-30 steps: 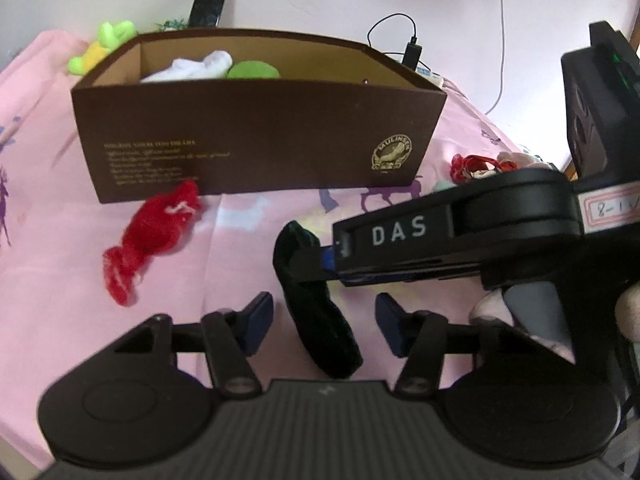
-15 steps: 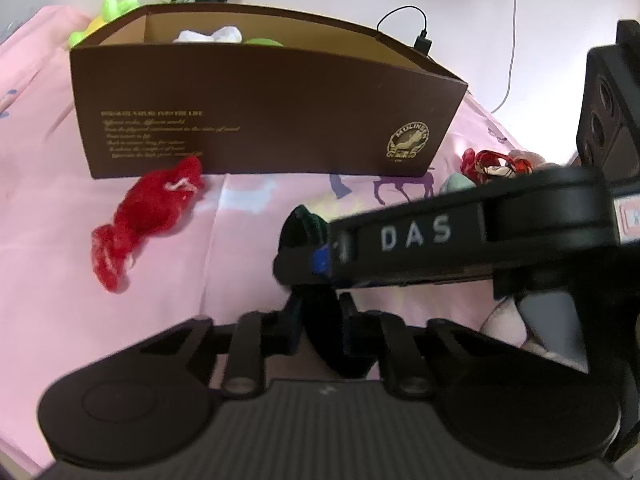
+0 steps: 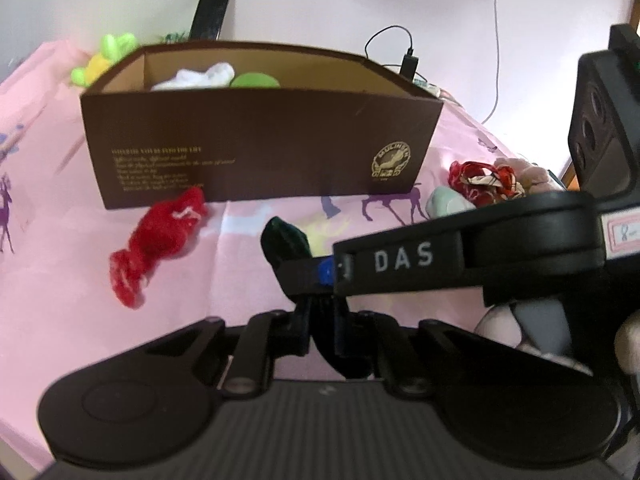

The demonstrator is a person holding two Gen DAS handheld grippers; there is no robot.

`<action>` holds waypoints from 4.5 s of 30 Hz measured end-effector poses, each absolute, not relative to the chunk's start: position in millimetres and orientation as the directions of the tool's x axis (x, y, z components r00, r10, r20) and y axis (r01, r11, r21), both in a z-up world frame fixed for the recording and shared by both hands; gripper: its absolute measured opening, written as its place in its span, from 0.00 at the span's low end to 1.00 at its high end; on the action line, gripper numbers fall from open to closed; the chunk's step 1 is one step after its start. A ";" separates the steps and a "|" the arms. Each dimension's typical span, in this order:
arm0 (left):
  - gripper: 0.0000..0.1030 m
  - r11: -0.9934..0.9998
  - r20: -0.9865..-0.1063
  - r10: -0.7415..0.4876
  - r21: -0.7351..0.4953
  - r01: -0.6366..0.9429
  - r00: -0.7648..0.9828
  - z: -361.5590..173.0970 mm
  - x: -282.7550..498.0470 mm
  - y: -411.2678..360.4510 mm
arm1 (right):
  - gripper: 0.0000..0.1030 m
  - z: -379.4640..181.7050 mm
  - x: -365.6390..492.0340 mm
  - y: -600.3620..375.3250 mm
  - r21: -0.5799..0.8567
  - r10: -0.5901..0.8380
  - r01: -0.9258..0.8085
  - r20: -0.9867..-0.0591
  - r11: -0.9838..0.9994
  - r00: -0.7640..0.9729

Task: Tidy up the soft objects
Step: 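Lift the black sock with the right gripper over the box rim, then open the right gripper to drop the black sock into the box, then withdraw the right gripper and move it down to the red plush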

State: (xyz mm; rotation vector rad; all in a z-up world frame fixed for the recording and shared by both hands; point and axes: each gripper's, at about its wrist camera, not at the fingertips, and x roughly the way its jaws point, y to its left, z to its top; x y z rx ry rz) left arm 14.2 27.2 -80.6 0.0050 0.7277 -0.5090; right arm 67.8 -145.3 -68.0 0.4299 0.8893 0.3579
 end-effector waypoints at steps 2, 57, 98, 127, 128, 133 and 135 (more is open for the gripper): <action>0.05 0.878 -0.626 -0.440 -0.150 0.454 0.644 -75.1 8.8 27.3 | 0.00 -63.3 64.9 -146.7 0.512 0.482 -0.129 -0.651 0.849 0.587; 0.07 0.883 -0.595 -0.402 -0.052 0.467 0.696 -18.8 207.5 50.5 | 0.02 -28.1 246.7 -136.2 0.544 0.460 -0.091 -0.596 0.834 0.658; 0.90 0.961 -0.538 -0.125 0.143 0.236 0.834 22.7 111.3 32.8 | 0.06 4.0 154.3 -155.3 0.507 0.332 -0.002 -0.562 0.862 0.758; 0.92 0.979 -0.647 -0.069 0.103 0.177 0.760 -6.5 58.2 39.6 | 0.10 -17.0 95.6 -141.0 0.464 0.326 -0.007 -0.611 0.886 0.721; 0.92 0.979 -0.653 -0.070 0.099 0.177 0.754 -8.2 57.9 40.3 | 0.10 -18.6 94.5 -140.5 0.460 0.324 -0.006 -0.616 0.888 0.718; 0.92 0.982 -0.677 -0.074 0.078 0.172 0.732 -17.0 56.9 42.7 | 0.10 -25.7 90.3 -137.3 0.447 0.319 -0.002 -0.635 0.895 0.704; 0.92 0.981 -0.684 -0.071 0.082 0.173 0.726 -21.1 56.5 42.1 | 0.10 -29.1 89.2 -135.6 0.442 0.317 -0.001 -0.644 0.897 0.696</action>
